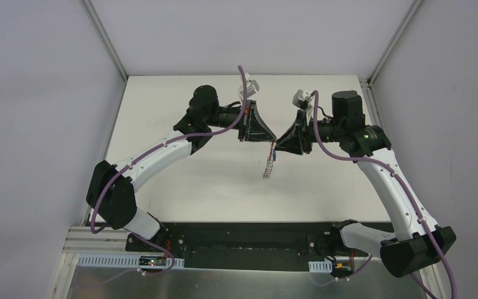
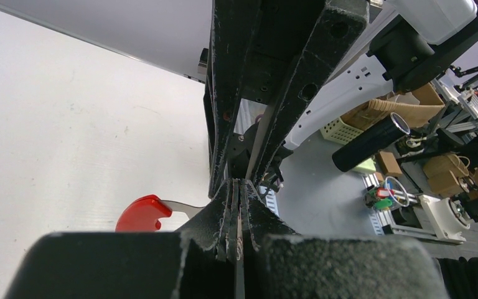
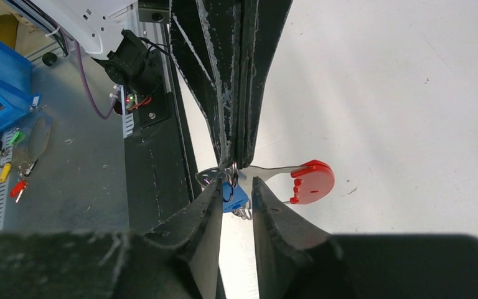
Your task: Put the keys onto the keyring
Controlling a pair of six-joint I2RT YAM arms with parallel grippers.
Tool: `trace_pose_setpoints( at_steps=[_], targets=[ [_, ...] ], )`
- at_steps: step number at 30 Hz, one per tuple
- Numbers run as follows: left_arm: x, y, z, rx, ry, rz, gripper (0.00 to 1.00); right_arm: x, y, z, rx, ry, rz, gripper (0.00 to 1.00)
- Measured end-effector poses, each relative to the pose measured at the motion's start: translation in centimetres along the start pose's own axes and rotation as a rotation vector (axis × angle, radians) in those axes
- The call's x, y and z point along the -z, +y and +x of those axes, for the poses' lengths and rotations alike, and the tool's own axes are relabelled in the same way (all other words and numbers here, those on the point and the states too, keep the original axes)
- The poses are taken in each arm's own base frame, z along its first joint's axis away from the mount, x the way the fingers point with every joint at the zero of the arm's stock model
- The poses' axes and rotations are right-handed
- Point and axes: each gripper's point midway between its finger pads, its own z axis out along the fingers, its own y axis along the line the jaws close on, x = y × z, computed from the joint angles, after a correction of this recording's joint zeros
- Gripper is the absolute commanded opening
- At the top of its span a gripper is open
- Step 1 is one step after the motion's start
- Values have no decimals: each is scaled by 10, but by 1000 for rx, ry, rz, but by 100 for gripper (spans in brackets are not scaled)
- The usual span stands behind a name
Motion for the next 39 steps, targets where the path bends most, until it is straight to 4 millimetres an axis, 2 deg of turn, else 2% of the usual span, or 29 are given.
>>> trace_pose_setpoints(
  at_steps=[5, 8, 17, 29, 32, 39],
  targets=[
    [0, 0, 0, 0, 0, 0, 0, -1, 2, -1, -7, -5, -21, 12],
    [0, 0, 0, -1, 0, 0, 0, -2, 3, -2, -10, -8, -32, 0],
    [0, -2, 3, -18, 8, 17, 0, -1, 5, 1, 3, 4, -42, 0],
    [14, 1, 23, -152, 91, -42, 0, -7, 12, 11, 17, 117, -52, 0],
    [15, 3, 27, -156, 106, -48, 5, -9, 10, 14, 18, 131, -45, 0],
    [22, 11, 38, -142, 155, -82, 26, -12, 11, 22, 5, 165, -47, 0]
  ],
)
